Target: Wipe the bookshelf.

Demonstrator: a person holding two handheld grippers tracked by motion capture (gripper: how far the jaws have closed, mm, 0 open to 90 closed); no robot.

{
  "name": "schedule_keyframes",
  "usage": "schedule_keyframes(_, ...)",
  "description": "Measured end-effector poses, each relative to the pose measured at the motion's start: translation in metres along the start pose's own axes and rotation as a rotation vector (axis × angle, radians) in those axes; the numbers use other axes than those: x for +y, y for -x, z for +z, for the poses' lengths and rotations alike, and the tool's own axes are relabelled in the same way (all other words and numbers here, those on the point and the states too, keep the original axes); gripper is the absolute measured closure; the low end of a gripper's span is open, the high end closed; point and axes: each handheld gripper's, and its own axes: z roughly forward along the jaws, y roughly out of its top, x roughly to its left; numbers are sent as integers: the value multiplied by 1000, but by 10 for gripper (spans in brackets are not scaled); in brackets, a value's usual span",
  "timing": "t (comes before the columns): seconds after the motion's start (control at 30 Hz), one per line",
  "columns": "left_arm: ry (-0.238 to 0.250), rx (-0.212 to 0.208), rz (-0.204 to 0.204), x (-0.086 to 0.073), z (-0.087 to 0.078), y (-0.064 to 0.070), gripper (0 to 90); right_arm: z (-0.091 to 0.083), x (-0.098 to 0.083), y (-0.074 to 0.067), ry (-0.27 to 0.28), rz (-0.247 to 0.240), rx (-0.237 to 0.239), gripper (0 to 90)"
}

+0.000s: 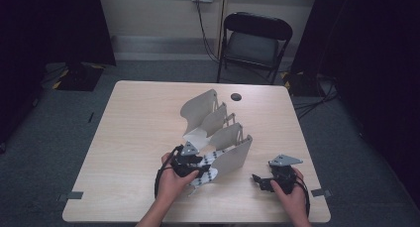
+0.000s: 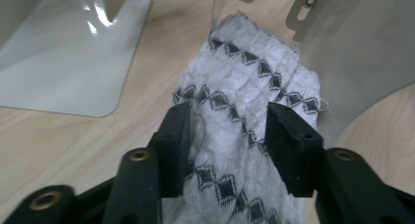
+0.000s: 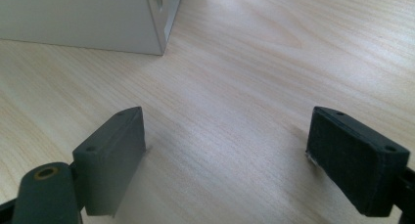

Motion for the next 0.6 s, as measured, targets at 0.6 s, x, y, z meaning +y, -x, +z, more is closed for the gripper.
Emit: schedule_keyframes(0.6, -86, -48, 41, -22, -22, 3, 626, 0, 0, 0, 0, 1, -1, 137)
